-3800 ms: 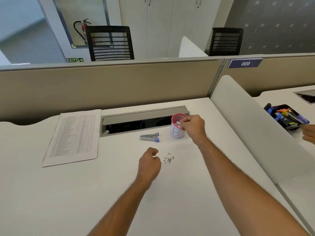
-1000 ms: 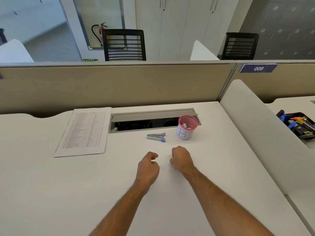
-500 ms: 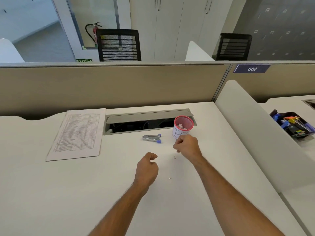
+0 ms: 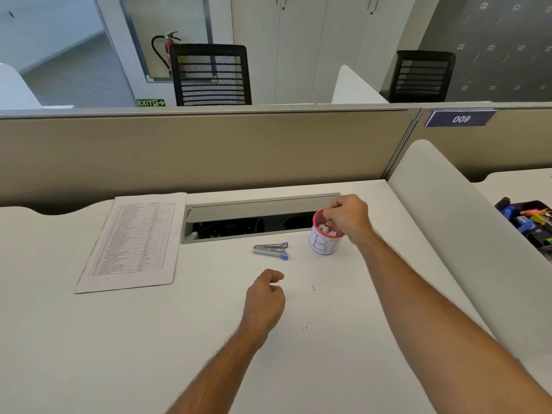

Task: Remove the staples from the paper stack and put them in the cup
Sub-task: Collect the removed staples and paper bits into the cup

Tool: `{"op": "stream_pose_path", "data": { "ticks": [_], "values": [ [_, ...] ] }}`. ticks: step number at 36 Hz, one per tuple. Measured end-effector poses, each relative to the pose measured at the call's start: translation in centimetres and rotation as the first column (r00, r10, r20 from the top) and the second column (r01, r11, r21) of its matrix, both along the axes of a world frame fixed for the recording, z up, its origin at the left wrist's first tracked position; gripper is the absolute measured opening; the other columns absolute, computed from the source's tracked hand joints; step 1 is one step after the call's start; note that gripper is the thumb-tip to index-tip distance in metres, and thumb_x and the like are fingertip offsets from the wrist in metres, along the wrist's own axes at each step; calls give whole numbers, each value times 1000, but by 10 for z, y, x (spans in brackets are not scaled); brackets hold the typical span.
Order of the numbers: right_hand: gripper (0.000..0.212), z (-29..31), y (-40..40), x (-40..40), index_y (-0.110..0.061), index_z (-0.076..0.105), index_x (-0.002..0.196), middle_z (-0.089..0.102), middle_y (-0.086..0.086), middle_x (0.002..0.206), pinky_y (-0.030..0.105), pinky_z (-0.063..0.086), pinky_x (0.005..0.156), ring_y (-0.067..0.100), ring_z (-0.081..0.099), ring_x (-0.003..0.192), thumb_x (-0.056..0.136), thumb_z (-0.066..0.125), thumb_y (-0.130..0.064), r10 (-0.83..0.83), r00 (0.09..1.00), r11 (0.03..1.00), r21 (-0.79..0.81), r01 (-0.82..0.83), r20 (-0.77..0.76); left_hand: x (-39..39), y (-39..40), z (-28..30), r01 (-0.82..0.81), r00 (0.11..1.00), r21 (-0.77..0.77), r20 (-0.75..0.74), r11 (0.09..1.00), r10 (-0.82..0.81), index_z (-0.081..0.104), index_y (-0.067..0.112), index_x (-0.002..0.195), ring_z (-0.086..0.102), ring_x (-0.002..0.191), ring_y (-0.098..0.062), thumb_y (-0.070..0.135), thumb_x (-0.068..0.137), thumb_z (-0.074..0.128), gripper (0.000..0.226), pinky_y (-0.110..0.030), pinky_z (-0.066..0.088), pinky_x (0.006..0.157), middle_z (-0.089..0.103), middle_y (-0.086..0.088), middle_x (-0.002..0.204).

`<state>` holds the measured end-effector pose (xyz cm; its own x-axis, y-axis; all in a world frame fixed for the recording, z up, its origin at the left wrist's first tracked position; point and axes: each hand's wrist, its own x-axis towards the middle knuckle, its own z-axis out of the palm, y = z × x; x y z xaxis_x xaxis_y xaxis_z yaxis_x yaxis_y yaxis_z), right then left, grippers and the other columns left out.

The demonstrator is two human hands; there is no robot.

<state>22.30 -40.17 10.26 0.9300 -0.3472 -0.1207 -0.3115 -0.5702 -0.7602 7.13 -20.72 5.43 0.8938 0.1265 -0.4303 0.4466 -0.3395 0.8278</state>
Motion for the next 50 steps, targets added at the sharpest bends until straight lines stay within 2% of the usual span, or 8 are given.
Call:
{"op": "stream_pose_path", "data": {
  "ticks": [3, 12, 22, 31, 35, 38, 41, 50],
  "values": [
    [11, -7, 2, 11, -7, 76, 85, 72, 6, 86, 25, 47, 63, 21, 64, 81, 76, 78, -14, 37, 999, 997, -72, -39, -31, 6, 3, -3, -9, 1000, 5, -9, 1000, 10, 60, 22, 133, 53, 75, 3, 1, 103, 39, 43, -5, 39, 52, 57, 13, 106],
    [9, -30, 10, 23, -6, 76, 83, 73, 11, 86, 38, 62, 75, 29, 70, 85, 81, 75, -15, 87, 994, 957, -272, -102, -66, 14, 5, -13, -10, 1000, 11, -24, 1000, 11, 60, 21, 134, 54, 78, 2, 1, 103, 39, 43, -8, 41, 59, 57, 14, 104],
    [20, -28, 4, 18, -5, 75, 104, 74, 13, 106, 28, 49, 72, 31, 68, 98, 90, 71, -18, 57, 998, 949, -310, -66, -38, 8, 6, -10, -7, 1000, 14, -13, 1000, 7, 60, 20, 134, 56, 85, 2, 1, 103, 38, 42, -7, 37, 58, 58, 8, 125],
    [13, -11, 10, -16, -12, 75, 84, 69, 4, 84, 25, 44, 64, 22, 63, 80, 87, 62, -9, 108, 988, 960, -270, -75, 111, -6, 4, -9, -5, 1000, 8, -16, 1000, 6, 59, 20, 135, 52, 81, 5, 0, 103, 37, 44, -7, 37, 56, 57, 7, 126],
    [26, -31, 18, -47, -14, 74, 75, 65, -1, 70, 28, 49, 60, 19, 65, 62, 86, 56, 1, 325, 945, 934, -145, -326, -33, -16, 4, -7, -10, 999, -1, -31, 1000, 10, 59, 20, 135, 53, 80, 4, -2, 102, 36, 46, -7, 37, 55, 56, 7, 126],
    [30, -57, 21, -69, -8, 79, 97, 74, 4, 96, 24, 52, 76, 16, 69, 85, 86, 54, 5, 411, 884, 873, -184, -452, -222, -23, 4, -6, -21, 999, -3, -44, 1000, 21, 59, 20, 135, 53, 80, 2, -3, 101, 36, 47, -6, 37, 54, 54, 7, 126],
    [35, -80, 22, -91, -9, 75, 113, 69, 6, 120, 27, 49, 94, 25, 63, 114, 89, 53, 2, 394, 867, 852, -231, -469, -305, -31, 4, -6, -33, 998, -10, -46, 999, 32, 59, 21, 134, 53, 79, 2, -2, 102, 37, 45, -3, 35, 50, 55, 6, 128],
    [38, -97, 31, -139, -9, 76, 109, 71, 5, 117, 32, 50, 96, 24, 64, 110, 88, 49, 6, 402, 868, 853, -224, -471, -291, -47, 0, -10, -45, 997, -23, -65, 999, 43, 59, 19, 135, 48, 76, 7, -3, 101, 38, 46, -2, 33, 47, 57, 1, 142]
  ]
}}
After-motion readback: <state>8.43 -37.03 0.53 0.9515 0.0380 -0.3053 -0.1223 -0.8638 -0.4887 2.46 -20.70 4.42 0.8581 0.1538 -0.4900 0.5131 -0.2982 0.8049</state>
